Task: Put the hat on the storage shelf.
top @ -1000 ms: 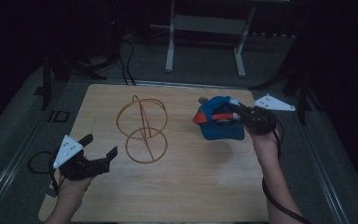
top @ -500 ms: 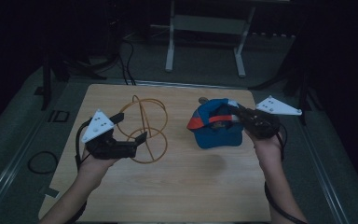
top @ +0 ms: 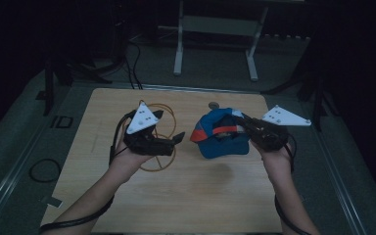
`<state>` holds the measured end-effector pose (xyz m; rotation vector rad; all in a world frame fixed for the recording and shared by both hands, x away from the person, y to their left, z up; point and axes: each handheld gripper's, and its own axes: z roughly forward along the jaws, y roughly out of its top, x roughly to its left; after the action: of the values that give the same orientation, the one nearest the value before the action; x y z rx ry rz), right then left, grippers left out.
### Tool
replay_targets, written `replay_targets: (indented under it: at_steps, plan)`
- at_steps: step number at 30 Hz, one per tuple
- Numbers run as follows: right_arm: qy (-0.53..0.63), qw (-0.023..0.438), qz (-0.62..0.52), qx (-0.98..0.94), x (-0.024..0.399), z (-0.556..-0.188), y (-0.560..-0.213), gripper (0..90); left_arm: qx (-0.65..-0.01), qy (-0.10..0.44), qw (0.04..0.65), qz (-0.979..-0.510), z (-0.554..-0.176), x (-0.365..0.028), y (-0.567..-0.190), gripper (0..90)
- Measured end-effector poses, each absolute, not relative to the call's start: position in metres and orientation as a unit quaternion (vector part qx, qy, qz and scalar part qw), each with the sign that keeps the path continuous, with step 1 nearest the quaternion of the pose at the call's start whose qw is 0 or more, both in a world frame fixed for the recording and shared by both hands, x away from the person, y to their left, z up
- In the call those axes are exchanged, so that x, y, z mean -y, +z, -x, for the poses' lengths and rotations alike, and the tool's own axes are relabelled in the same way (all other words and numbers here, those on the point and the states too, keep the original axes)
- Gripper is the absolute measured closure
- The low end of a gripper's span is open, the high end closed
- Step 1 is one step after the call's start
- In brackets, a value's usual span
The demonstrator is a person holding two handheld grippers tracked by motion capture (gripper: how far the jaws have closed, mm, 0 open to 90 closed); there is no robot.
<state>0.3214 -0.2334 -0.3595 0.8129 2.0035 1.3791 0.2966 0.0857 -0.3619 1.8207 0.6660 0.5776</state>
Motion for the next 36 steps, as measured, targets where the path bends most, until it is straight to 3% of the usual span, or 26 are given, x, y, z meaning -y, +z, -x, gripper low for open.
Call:
replay_targets:
  at_steps: [11,17,26,29,31,36]
  plan:
    - [0.517,0.282,-0.285,-0.756,0.228,-0.31,-0.36,84.3,-0.252,0.22,0.517,-0.788,-0.318,-0.031,-0.365,20.7]
    - [0.521,0.274,-0.281,-0.758,0.229,-0.307,-0.363,84.3,-0.249,0.224,0.474,-0.814,-0.328,-0.01,-0.371,35.5]
    - [0.516,0.271,-0.278,-0.763,0.227,-0.302,-0.371,84.3,-0.278,0.216,0.446,-0.823,-0.34,0.006,-0.377,72.1]
    - [0.517,0.27,-0.281,-0.762,0.227,-0.303,-0.372,84.3,-0.28,0.22,0.445,-0.822,-0.341,0.01,-0.379,77.2]
    - [0.512,0.272,-0.282,-0.765,0.226,-0.303,-0.374,84.2,-0.28,0.228,0.442,-0.821,-0.341,0.013,-0.38,86.3]
    - [0.512,0.274,-0.285,-0.763,0.228,-0.299,-0.376,84.2,-0.274,0.243,0.453,-0.813,-0.339,0.018,-0.378,88.9]
